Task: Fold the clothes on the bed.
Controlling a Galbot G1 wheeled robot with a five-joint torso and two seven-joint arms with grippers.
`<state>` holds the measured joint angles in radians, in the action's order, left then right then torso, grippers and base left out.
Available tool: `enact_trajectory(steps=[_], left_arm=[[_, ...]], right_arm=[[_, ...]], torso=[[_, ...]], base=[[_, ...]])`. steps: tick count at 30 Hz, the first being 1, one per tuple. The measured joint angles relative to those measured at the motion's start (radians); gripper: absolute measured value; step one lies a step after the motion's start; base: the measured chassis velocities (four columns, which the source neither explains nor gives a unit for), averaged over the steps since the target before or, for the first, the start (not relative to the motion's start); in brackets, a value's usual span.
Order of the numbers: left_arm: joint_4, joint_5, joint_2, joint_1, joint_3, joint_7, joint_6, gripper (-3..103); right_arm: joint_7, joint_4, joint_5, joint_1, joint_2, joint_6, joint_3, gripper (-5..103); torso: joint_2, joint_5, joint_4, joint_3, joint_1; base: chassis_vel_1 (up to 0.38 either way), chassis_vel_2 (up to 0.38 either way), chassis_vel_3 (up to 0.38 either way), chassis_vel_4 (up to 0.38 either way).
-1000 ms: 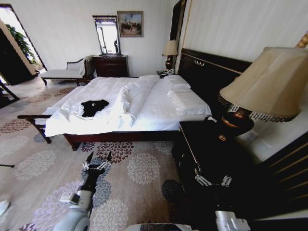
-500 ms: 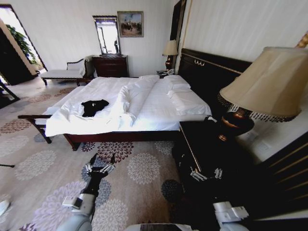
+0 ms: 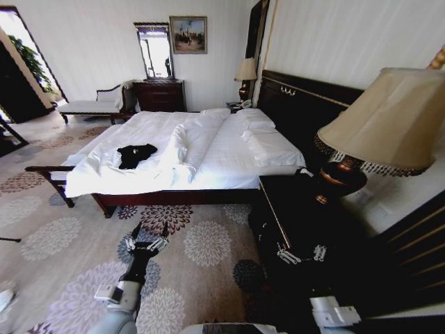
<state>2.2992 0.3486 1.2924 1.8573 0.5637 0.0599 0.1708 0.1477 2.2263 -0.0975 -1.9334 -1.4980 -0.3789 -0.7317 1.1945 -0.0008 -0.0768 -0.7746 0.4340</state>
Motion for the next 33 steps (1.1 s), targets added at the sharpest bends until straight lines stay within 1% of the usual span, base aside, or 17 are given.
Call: enact_trajectory(steps=[3, 14, 33], left_arm=[[0.006, 0.003, -0.002, 0.001, 0.010, 0.000, 0.001, 100], [0.000, 0.005, -0.006, -0.002, 0.003, 0.001, 0.006, 100], [-0.002, 0.042, -0.030, -0.019, 0.012, 0.002, -0.003, 100]], right_arm=[[0.007, -0.004, 0.002, -0.001, -0.019, -0.014, 0.006, 100], [0.009, -0.005, -0.018, -0.010, -0.027, -0.033, -0.005, 100], [0.017, -0.019, -0.013, -0.002, -0.038, -0.027, -0.008, 100]], torso=[[0.000, 0.0000, 0.0000, 0.000, 0.000], [0.000, 0.0001, 0.0000, 0.000, 0.000], [0.000, 0.0000, 0.0000, 0.000, 0.000]], base=[[0.000, 0.000, 0.000, 0.000], [-0.010, 0.016, 0.013, -0.009], [-0.084, 0.083, 0.082, -0.083]])
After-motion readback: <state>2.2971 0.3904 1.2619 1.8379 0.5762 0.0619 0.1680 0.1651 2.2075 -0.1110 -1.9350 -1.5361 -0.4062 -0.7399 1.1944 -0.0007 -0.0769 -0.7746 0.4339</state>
